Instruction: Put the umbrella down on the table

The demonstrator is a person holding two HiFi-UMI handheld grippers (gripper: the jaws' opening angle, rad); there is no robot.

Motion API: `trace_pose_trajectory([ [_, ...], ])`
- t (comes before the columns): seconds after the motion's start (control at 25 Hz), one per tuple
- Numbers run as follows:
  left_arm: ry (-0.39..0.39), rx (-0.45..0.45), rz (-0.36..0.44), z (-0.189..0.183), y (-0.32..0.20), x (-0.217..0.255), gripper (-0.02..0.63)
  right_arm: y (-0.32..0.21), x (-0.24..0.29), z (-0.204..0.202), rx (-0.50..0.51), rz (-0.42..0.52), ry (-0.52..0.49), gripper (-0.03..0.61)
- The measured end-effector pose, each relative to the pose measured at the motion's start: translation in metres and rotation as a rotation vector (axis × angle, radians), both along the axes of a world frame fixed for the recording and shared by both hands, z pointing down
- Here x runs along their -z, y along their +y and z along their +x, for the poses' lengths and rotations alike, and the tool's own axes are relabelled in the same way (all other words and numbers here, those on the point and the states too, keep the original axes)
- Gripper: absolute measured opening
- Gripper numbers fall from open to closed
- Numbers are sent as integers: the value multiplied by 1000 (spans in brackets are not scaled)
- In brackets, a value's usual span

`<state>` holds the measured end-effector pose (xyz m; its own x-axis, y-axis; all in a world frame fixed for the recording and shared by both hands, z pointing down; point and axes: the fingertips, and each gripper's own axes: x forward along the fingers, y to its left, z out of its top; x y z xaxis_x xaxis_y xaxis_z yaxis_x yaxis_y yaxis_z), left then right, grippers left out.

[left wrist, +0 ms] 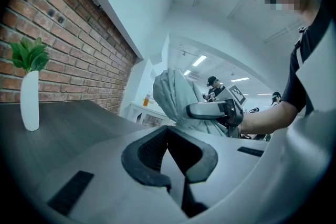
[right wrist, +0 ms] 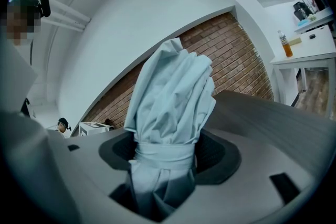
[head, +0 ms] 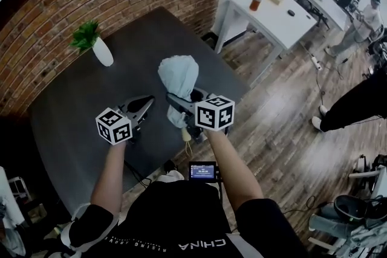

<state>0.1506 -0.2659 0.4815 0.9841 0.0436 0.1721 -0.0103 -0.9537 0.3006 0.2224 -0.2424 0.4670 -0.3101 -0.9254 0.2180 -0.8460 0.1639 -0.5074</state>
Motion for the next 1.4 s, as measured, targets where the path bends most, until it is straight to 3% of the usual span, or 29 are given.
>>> trace_pose_trajectory([
  [0.68, 3, -1, -67, 22, -33, -21, 3, -41, -16, 12, 15, -41, -6, 304],
  [1.4, -2, 196, -42, 46, -73, -10, 3, -98, -4, 48, 183, -10, -62, 304],
])
